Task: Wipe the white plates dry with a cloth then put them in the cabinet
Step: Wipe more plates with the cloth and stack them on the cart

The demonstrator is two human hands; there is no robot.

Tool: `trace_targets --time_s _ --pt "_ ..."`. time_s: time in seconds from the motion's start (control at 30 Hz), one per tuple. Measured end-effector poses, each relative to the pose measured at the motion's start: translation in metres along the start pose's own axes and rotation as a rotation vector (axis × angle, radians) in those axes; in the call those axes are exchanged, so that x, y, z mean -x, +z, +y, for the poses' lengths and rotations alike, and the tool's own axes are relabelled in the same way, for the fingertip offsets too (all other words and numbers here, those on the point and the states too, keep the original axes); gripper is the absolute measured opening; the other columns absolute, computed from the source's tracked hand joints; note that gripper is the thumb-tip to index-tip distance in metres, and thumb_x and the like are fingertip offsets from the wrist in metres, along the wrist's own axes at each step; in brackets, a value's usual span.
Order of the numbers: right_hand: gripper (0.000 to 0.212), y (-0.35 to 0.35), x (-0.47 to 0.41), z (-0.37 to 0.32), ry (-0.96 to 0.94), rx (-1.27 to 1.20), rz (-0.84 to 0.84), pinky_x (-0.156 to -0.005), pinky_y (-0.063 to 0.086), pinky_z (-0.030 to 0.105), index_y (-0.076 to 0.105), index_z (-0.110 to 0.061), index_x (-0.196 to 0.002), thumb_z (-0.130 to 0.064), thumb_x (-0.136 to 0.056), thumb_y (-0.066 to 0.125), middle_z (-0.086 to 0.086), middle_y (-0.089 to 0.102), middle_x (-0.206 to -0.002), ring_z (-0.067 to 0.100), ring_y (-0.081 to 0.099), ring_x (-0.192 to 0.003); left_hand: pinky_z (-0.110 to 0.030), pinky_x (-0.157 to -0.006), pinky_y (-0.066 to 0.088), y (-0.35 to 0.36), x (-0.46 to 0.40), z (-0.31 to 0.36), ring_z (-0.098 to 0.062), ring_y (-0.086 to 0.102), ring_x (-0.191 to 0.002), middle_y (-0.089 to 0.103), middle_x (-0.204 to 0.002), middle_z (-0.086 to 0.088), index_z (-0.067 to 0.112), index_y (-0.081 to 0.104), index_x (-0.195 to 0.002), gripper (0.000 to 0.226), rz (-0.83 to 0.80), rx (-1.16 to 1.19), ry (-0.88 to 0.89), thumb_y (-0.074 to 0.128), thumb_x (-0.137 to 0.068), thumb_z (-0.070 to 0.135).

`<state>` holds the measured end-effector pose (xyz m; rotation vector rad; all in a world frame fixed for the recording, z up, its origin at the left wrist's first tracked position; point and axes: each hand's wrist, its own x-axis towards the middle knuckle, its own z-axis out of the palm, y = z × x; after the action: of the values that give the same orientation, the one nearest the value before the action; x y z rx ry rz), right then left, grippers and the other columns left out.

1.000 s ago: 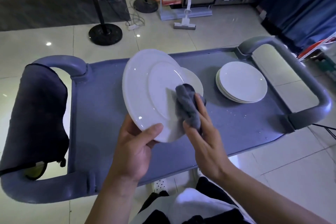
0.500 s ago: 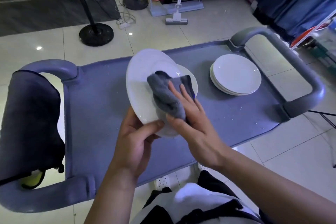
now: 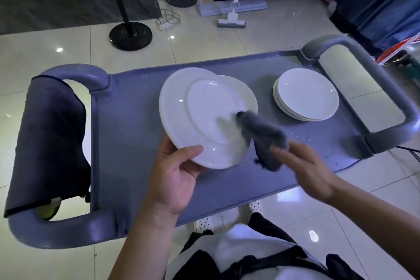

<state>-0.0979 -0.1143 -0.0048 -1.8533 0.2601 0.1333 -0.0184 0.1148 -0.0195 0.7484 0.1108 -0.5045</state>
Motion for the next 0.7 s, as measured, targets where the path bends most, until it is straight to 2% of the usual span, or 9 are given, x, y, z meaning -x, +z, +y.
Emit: trace_targets --time_s 0.07,0.13,0.2,0.27,0.33,0.43,0.53,0.63,0.7 --pt "0.027 -0.003 -0.008 0.003 0.265 -0.325 0.237 -0.084 0.054 0.04 0.068 -0.019 -0.112 -0.04 -0.096 0.059 0.0 0.075 -0.113 0.019 0.068 -0.105 -0.032 -0.067 0.061 -0.002 -0.001 0.004 -0.016 0.074 -0.097 0.077 -0.102 0.003 0.03 0.081 -0.095 0.048 0.002 0.007 0.012 0.055 -0.073 -0.005" --pt "0.022 -0.004 -0.009 0.001 0.38 -0.45 0.367 -0.079 0.057 0.042 0.065 -0.025 -0.115 -0.037 -0.103 0.051 0.004 0.072 -0.119 0.022 0.068 -0.101 -0.033 -0.068 0.06 -0.004 -0.001 0.005 -0.017 0.073 -0.1 0.076 -0.105 0.002 0.03 0.08 -0.098 0.049 -0.014 0.01 0.018 0.054 -0.076 -0.005" --pt "0.02 0.001 -0.005 -0.008 0.276 -0.376 0.392 -0.085 0.057 0.039 0.065 -0.024 -0.112 -0.032 -0.104 0.049 0.004 0.074 -0.112 0.021 0.069 -0.098 -0.034 -0.069 0.06 -0.004 -0.002 0.006 -0.019 0.072 -0.102 0.076 -0.107 0.001 0.027 0.078 -0.103 0.048 -0.009 0.024 0.012 0.054 -0.076 -0.005" --pt "0.015 0.015 0.0 -0.022 -0.015 -0.164 0.411 -0.082 0.051 0.021 0.065 -0.019 -0.11 -0.025 -0.103 0.053 0.003 0.073 -0.102 0.017 0.066 -0.09 -0.035 -0.068 0.06 -0.001 -0.005 0.003 -0.022 0.071 -0.102 0.074 -0.11 -0.003 0.022 0.072 -0.112 0.047 0.014 0.01 -0.002 0.056 -0.076 -0.003" --pt "0.023 0.031 0.003 -0.031 -0.342 0.153 0.339 -0.093 0.042 0.016 0.06 -0.03 -0.119 -0.025 -0.098 0.053 -0.016 0.064 -0.121 0.002 0.059 -0.11 -0.038 -0.071 0.061 0.01 -0.006 -0.001 -0.024 0.07 -0.102 0.073 -0.113 -0.007 0.017 0.065 -0.123 0.051 0.023 -0.016 -0.019 0.058 -0.077 -0.002" --pt "0.063 0.057 0.001 -0.015 -0.462 0.614 0.174 -0.118 0.029 0.047 0.035 -0.037 -0.151 -0.037 -0.092 0.059 -0.003 0.035 -0.16 0.021 0.026 -0.151 -0.036 -0.079 0.056 0.027 -0.005 -0.006 -0.026 0.067 -0.105 0.072 -0.117 -0.008 0.014 0.06 -0.135 0.061 0.099 -0.042 -0.015 0.065 -0.075 0.002" --pt "0.083 0.072 0.003 -0.008 -0.379 0.746 0.199 -0.112 0.036 0.059 0.022 -0.038 -0.155 -0.025 -0.086 0.065 0.003 0.031 -0.163 0.029 0.026 -0.152 -0.031 -0.079 0.056 0.036 0.0 -0.007 -0.026 0.065 -0.112 0.068 -0.131 -0.013 0.01 0.055 -0.144 0.06 0.135 -0.029 -0.015 0.059 -0.084 0.012" --pt "0.076 0.07 -0.002 -0.014 -0.453 0.722 0.366 -0.093 0.055 0.051 0.038 -0.029 -0.148 -0.003 -0.079 0.058 0.008 0.053 -0.148 0.035 0.053 -0.133 -0.028 -0.069 0.058 0.045 0.004 -0.005 -0.021 0.068 -0.101 0.068 -0.125 -0.012 0.01 0.051 -0.147 0.064 0.123 -0.062 -0.029 0.062 -0.085 0.021" --pt "0.072 0.065 -0.005 -0.023 -0.446 0.724 0.4 -0.079 0.06 0.046 0.042 -0.027 -0.146 -0.001 -0.08 0.053 0.006 0.058 -0.143 0.031 0.059 -0.126 -0.029 -0.071 0.055 0.052 0.005 -0.001 -0.017 0.067 -0.09 0.07 -0.115 -0.005 0.012 0.051 -0.147 0.064 0.071 -0.107 -0.02 0.064 -0.086 0.024"
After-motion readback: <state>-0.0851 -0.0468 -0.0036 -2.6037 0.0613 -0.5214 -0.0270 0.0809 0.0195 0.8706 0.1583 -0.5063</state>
